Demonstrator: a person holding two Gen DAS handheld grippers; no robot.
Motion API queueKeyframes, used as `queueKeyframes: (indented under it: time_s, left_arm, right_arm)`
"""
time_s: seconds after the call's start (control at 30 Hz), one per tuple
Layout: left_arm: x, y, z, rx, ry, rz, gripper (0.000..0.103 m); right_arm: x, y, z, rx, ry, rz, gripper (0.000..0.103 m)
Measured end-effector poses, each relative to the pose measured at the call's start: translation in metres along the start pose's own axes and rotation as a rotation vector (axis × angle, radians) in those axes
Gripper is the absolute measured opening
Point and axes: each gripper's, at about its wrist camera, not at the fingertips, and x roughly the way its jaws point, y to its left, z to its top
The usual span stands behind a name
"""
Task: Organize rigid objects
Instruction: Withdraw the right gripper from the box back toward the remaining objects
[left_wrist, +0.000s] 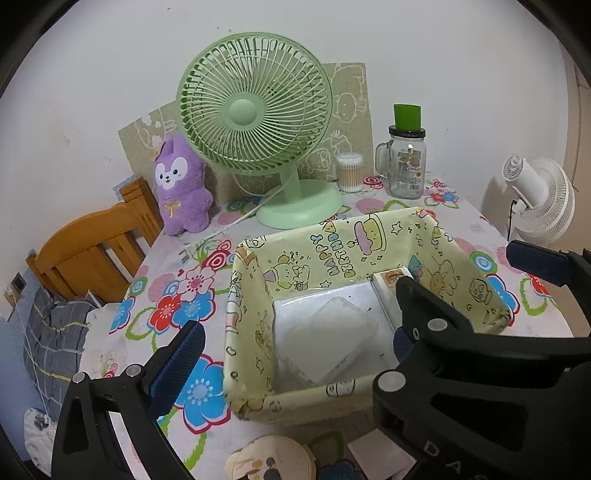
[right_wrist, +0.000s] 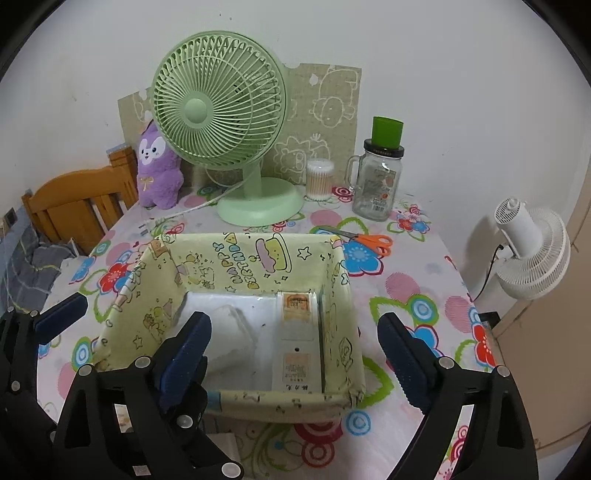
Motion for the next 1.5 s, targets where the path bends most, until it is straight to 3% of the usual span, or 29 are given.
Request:
queueKeyframes:
  time_s: [0.43, 1.5]
  left_arm:
    - [-0.032, 0.001, -0.014, 0.001, -0.023, 0.000, 0.103]
    - [-0.107, -0.007, -0.054, -0.011, -0.085, -0.011, 0.103]
  right_arm:
    - [-0.037, 0.003, -0.015, -0.007, -0.033, -0.023, 0.094]
    - [-0.118, 0.001, -0.060, -0.008, -0.101, 0.013, 0.094]
